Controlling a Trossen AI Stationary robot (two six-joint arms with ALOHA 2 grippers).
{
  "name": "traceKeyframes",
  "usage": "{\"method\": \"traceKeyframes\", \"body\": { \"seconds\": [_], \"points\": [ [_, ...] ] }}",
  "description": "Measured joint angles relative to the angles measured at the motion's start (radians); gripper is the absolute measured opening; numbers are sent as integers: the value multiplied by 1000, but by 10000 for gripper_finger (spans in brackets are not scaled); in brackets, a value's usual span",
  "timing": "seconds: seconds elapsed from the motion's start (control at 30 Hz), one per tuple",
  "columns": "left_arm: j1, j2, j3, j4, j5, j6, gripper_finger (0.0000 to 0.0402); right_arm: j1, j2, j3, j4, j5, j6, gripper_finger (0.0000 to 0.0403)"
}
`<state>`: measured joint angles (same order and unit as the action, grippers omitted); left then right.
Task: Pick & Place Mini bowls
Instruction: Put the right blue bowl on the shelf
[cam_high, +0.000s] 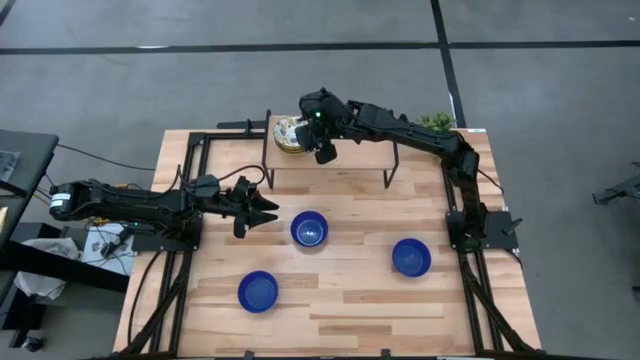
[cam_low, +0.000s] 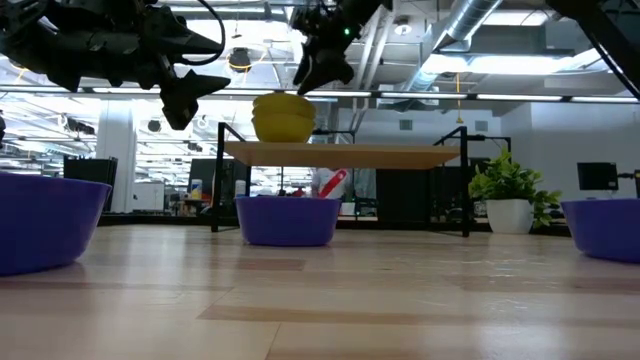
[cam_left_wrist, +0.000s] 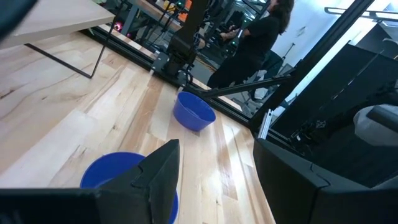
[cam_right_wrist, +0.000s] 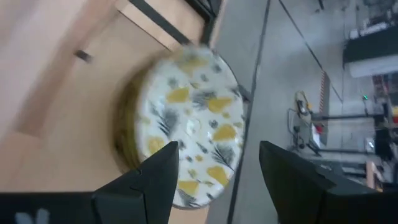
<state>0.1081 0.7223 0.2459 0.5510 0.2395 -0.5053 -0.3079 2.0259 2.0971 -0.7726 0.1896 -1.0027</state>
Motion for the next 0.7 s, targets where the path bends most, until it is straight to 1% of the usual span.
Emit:
{"method": "traceKeyframes", "body": {
  "seconds": [0.23, 0.37, 0.43, 0.57, 0.7],
  "points": [
    [0, 0, 0, 0, 0, 1, 204, 56, -76, 16, -116, -6, 35, 214],
    [0, 0, 0, 0, 0, 3, 204, 92, -134, 16, -223, -14, 141, 214],
    [0, 0, 0, 0, 0, 3, 204, 105, -156, 16, -308, -50, 222, 214],
    [0, 0, 0, 0, 0, 3, 204, 107, -188, 16, -478, -160, 386, 214],
    [0, 0, 0, 0, 0, 3, 204, 103, -210, 16, -648, -235, 496, 214]
  ]
}}
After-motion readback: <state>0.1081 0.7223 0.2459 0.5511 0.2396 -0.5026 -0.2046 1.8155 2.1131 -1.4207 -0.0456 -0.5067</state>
